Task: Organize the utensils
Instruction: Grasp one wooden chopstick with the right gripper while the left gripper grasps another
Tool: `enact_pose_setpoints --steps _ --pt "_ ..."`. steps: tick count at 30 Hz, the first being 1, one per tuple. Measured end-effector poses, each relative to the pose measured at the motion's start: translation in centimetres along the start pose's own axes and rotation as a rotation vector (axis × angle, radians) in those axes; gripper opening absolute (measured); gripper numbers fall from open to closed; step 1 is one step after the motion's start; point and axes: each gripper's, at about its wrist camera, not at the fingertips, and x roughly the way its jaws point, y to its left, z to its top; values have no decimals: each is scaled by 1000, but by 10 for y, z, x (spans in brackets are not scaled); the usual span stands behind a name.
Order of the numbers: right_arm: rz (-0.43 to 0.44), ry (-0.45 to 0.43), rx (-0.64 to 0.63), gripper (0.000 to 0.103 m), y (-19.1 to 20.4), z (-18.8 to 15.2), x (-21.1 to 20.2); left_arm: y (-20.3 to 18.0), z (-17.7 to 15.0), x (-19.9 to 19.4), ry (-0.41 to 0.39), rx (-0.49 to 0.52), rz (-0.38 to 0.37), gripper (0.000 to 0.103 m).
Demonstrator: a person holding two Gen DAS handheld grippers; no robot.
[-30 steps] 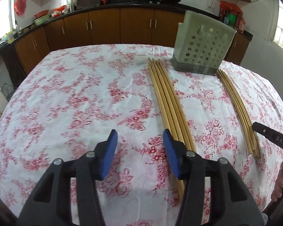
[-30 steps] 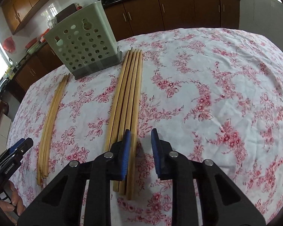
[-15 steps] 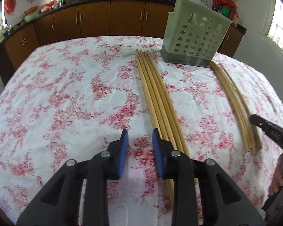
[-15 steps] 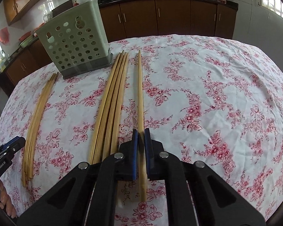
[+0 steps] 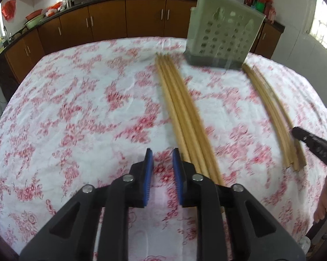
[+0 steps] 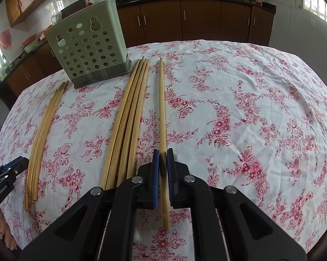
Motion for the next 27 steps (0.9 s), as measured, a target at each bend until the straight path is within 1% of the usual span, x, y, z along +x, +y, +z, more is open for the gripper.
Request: enact_pose_setpoints --steps 1,2,3,4,7,9,14,16,19,22,24,27 --pt "2 1 -1 8 0 0 0 1 -1 -1 3 -1 -1 19" --pt "3 2 -1 8 0 -1 -1 2 -1 -3 5 -17 -18 19" --pt "5 4 -2 8 0 -1 -1 5 0 -6 2 -48 -69 19" --pt "7 5 -1 8 0 -1 -1 6 1 -8 -5 -62 -91 19" --pt "13 7 3 8 0 -1 -2 2 3 -11 -13 -49 -110 19" --pt "12 6 1 8 0 -1 -2 -3 3 -7 8 -27 -115 19" --pt "7 3 -9 8 1 -3 -3 -6 1 -3 19 -12 -72 18" --pt "4 3 -16 8 2 -3 -4 -3 1 0 28 -9 -41 15" --pt "3 1 -26 9 3 -5 -4 -2 1 0 30 -3 -35 13" --pt "-1 -4 -42 9 4 -5 -4 -3 2 3 26 15 -11 10" --pt "-4 -12 -52 8 3 -4 -3 2 7 6 22 12 3 9" --pt "-21 -22 -46 8 -4 2 1 19 16 12 20 -19 32 9"
